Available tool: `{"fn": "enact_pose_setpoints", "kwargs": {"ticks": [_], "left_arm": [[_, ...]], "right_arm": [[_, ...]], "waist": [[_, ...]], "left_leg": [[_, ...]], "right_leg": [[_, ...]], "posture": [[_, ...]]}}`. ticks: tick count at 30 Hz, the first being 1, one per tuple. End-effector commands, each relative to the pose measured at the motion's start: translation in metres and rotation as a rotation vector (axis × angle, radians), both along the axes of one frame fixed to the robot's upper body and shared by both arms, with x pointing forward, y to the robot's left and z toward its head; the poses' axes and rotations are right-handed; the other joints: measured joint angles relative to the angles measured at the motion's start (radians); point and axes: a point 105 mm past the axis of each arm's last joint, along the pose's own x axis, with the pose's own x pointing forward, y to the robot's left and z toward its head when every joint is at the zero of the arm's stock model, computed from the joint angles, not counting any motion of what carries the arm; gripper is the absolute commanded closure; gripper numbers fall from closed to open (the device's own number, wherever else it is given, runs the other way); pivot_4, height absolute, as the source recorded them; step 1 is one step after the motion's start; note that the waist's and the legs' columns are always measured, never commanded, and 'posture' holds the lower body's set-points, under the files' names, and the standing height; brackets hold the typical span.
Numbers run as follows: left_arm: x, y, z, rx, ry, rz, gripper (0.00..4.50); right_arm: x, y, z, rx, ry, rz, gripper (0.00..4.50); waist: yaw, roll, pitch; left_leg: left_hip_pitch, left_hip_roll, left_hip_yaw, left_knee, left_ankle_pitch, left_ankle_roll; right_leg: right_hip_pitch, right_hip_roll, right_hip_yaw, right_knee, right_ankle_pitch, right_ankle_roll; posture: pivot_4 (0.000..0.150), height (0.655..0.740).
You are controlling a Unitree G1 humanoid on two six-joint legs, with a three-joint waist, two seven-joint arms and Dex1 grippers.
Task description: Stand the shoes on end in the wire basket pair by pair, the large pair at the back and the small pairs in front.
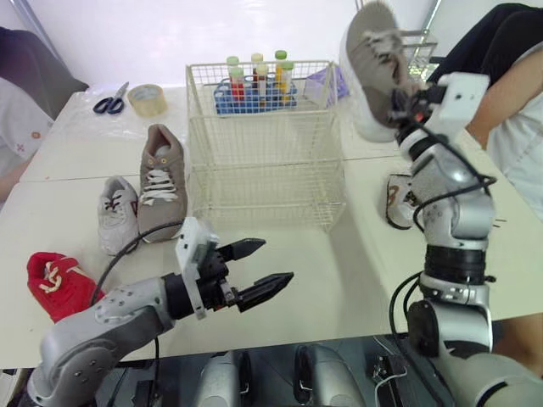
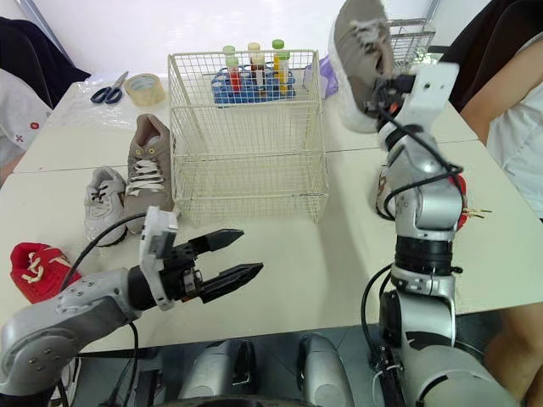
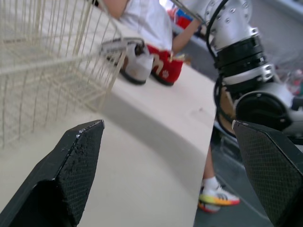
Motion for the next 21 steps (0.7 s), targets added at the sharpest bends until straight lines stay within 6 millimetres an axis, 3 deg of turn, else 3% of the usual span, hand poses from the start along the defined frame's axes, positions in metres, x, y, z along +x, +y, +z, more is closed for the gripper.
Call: {"fn": "enact_pose_setpoints", "kwargs": {"ticks": [1, 4, 7, 10, 16, 21], "left_arm": [[-0.007, 0.009, 0.028, -0.084, -0.042, -0.008, 0.00], [-0.007, 0.018, 0.033, -0.074, -0.033, 0.012, 0.00], [-0.010, 0.022, 0.037, -0.075, -0.022, 0.014, 0.00], [-0.013, 0.032, 0.046, -0.059, -0.050, 0.033, 0.00], [-0.013, 0.077, 0.098, -0.119, -0.187, 0.174, 0.00], [-0.014, 0.125, 0.128, -0.050, -0.276, 0.326, 0.00]], "right_arm": [[-0.014, -0.027, 0.068, -0.027, -0.222, -0.088, 3.74], [-0.018, -0.024, 0.100, -0.094, -0.323, -0.055, 3.74], [-0.019, -0.018, 0.115, -0.141, -0.378, -0.020, 3.74], [-0.027, 0.013, 0.146, -0.205, -0.482, 0.151, 3.74], [-0.052, 0.060, 0.185, -0.320, -0.627, 0.523, 3.74], [-0.076, 0.093, 0.195, -0.507, -0.661, 0.841, 3.74]], "waist": [[0.000, 0.000, 0.001], [-0.002, 0.001, 0.002], [-0.010, 0.001, 0.002], [-0.019, 0.001, 0.002], [-0.029, 0.002, 0.008], [-0.028, 0.000, 0.010]], "left_leg": [[0.000, 0.000, 0.000, 0.000, 0.001, -0.001], [0.000, 0.000, 0.000, 0.000, 0.002, -0.003], [0.000, 0.000, 0.001, -0.001, 0.002, -0.004], [0.000, 0.000, 0.001, -0.002, 0.003, -0.006], [-0.001, 0.001, 0.001, -0.003, 0.004, -0.007], [-0.006, 0.001, 0.001, -0.002, 0.004, -0.007]], "right_leg": [[0.000, 0.000, 0.000, 0.000, 0.000, 0.000], [0.000, 0.000, 0.000, 0.000, 0.000, 0.000], [-0.001, 0.000, 0.000, 0.000, 0.000, 0.000], [-0.002, 0.001, 0.001, 0.000, 0.000, 0.000], [-0.004, 0.001, 0.000, 0.000, 0.000, 0.000], [-0.007, 0.001, -0.001, 0.000, 0.000, 0.000]], "posture": [[0.150, 0.7400], [0.150, 0.7400], [0.150, 0.7400], [0.150, 0.7400], [0.150, 0.7400], [0.150, 0.7400]]}}
